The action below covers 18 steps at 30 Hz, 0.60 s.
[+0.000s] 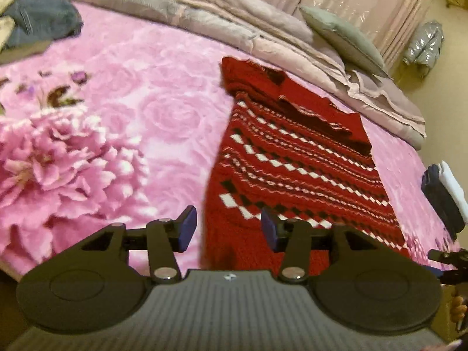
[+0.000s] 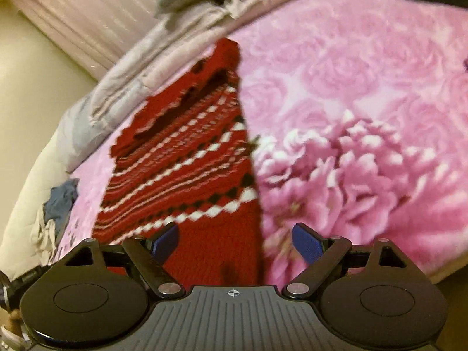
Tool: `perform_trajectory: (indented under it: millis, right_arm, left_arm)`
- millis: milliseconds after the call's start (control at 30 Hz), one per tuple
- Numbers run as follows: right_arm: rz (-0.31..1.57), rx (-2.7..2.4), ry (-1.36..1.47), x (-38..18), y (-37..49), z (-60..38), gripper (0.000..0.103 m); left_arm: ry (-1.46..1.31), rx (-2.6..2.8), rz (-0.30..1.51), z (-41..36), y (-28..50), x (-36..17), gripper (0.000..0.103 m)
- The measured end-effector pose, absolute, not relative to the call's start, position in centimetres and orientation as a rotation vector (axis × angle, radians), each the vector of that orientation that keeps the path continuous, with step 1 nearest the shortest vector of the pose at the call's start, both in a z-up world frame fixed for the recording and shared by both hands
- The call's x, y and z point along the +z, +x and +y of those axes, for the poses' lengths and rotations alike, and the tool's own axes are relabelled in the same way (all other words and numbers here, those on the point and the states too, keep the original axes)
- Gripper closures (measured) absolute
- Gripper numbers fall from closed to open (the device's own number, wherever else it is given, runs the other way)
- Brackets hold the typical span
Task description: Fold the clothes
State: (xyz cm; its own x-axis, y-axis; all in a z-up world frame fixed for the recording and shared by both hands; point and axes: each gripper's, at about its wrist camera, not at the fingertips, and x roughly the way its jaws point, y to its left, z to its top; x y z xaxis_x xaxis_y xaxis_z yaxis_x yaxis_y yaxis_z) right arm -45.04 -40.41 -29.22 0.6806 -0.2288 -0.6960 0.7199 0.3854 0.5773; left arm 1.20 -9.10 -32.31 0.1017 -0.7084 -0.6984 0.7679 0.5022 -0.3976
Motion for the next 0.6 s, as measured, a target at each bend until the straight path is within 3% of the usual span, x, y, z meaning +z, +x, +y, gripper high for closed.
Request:
perform_trajectory:
  millis: [67,367,600]
  right_arm:
    - [0.594,-0.638,1.048,-30.7,-44.7,-41.9,0.028]
    - [0.423,-0.532,1.206,-33.4,-43.9,-46.7,0.028]
    - [0.512,-0.366,1.187,-33.4,-44.2,-45.1,0.032]
  left_arm:
    - [0.056,-1.106,1.025,-9.8,2.4,-33.5,0.060]
    - [-0.084,-1.194,1.135,-13.8,6.3,-37.3,0.055]
    - [-0.124,-1.287,1.230,-11.3,6.9,-38.2,0.061]
